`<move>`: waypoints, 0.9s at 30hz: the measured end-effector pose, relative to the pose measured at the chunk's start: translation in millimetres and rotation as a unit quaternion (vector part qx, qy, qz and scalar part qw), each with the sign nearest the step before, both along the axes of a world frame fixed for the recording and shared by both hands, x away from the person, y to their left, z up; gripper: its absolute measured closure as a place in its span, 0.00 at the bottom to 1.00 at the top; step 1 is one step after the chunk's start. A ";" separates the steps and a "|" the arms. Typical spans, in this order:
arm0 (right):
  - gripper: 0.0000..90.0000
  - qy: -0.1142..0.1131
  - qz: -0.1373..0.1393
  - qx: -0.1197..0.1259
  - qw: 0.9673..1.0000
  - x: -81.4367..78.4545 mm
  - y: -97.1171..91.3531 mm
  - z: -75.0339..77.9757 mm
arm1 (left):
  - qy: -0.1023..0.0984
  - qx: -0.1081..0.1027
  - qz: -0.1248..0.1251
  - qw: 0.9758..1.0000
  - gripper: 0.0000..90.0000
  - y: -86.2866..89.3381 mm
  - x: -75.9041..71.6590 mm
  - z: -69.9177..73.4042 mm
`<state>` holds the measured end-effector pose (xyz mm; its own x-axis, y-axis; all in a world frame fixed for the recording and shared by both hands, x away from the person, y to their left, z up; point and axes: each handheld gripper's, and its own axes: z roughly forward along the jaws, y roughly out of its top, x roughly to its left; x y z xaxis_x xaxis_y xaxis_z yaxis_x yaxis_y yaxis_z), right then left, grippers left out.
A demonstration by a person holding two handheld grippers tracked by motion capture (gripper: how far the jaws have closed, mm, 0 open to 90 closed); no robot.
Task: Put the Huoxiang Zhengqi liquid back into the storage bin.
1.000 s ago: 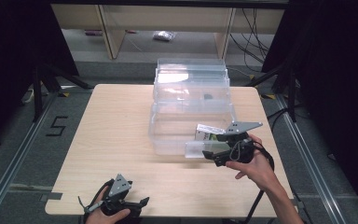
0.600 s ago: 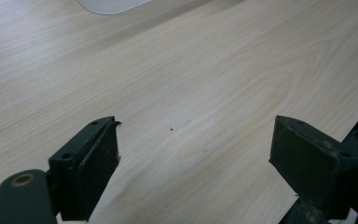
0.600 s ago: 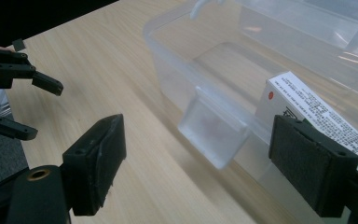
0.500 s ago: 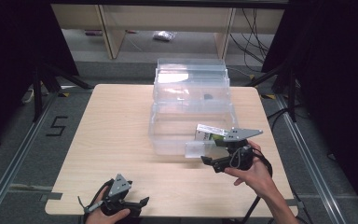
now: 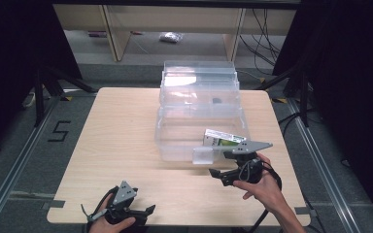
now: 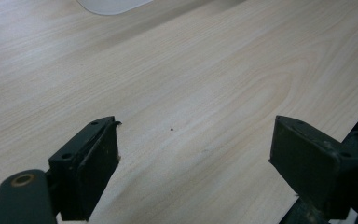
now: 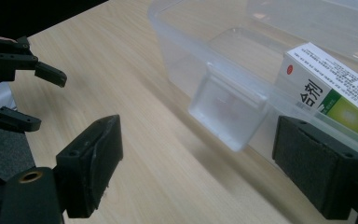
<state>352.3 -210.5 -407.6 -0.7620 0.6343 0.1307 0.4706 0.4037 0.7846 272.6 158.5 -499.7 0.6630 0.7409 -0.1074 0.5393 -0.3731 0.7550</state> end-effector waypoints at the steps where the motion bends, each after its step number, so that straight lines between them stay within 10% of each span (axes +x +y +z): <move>1: 0.19 0.000 0.000 0.000 1.000 0.0 0.0 0.0 | 0.000 0.000 0.000 1.000 0.16 0.0 0.0 0.0; 27: 0.19 -0.003 0.004 0.009 1.000 -22.2 -9.5 -37.2 | 0.000 0.001 0.001 1.000 0.16 -0.4 -0.5 -0.4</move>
